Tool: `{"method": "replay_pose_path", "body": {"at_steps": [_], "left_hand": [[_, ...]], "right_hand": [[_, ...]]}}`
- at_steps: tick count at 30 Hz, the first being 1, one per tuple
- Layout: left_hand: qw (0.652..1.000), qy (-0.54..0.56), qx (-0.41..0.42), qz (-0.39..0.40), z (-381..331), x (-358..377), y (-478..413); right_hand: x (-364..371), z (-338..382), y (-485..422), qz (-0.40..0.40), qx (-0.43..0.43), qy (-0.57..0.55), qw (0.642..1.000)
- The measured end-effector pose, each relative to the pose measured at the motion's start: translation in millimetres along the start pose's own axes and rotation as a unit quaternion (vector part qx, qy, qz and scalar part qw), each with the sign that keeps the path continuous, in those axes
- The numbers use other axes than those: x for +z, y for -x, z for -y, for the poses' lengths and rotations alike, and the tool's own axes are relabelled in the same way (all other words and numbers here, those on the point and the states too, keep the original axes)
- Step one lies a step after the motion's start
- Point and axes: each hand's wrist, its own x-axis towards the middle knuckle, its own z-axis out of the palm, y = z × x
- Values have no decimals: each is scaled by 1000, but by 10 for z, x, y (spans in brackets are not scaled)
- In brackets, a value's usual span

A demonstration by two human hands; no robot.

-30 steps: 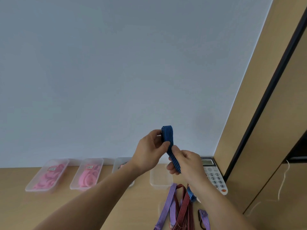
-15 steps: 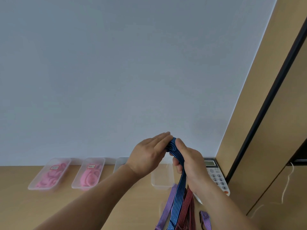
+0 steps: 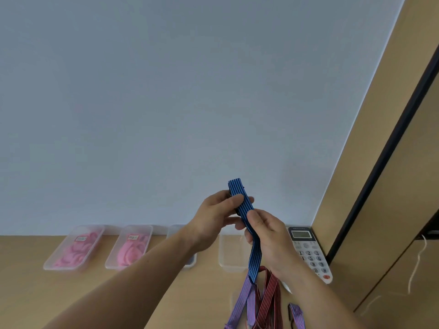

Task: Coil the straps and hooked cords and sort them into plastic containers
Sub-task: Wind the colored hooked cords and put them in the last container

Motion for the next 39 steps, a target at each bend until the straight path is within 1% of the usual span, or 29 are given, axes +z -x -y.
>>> {"method": "replay_pose_path", "body": {"at_steps": [2,4,6,7,9,15,20,24,28,32,35,39], "left_hand": [[998,58,-11,35,-14,-29,-6],[992,85,-19,87,-23,-61,-12],[986,97,-18,131,-37,-60,-21],[984,106,-15,143,-38,-58,-34],[981,116,-15,152,-53,-55,-52],[982,123,-6,143,-61,-31,-69],[980,158,-6,119,-71,26,-78],[973,180,-4,147,-92,17,-103],[969,209,-18,130,-115,19,-91],[976,183,-19,114,-78,17,-71],[976,198,-16,91,-61,8,-74],[978,186,-4,93,-91,6,-90]], "right_hand": [[-26,15,-9,9,0,-31,999],[-59,24,-26,48,14,-125,991],[-68,43,-37,104,39,-233,966],[-64,51,-39,124,49,-269,954],[-58,57,-41,139,58,-301,942],[-46,61,-39,125,78,-305,941],[6,68,-33,141,98,-352,920],[-7,73,-48,147,104,-361,915],[2,51,-41,154,116,-360,913],[14,24,-46,142,132,-368,909],[22,21,-42,141,137,-372,907],[39,36,-40,141,137,-382,903]]}}
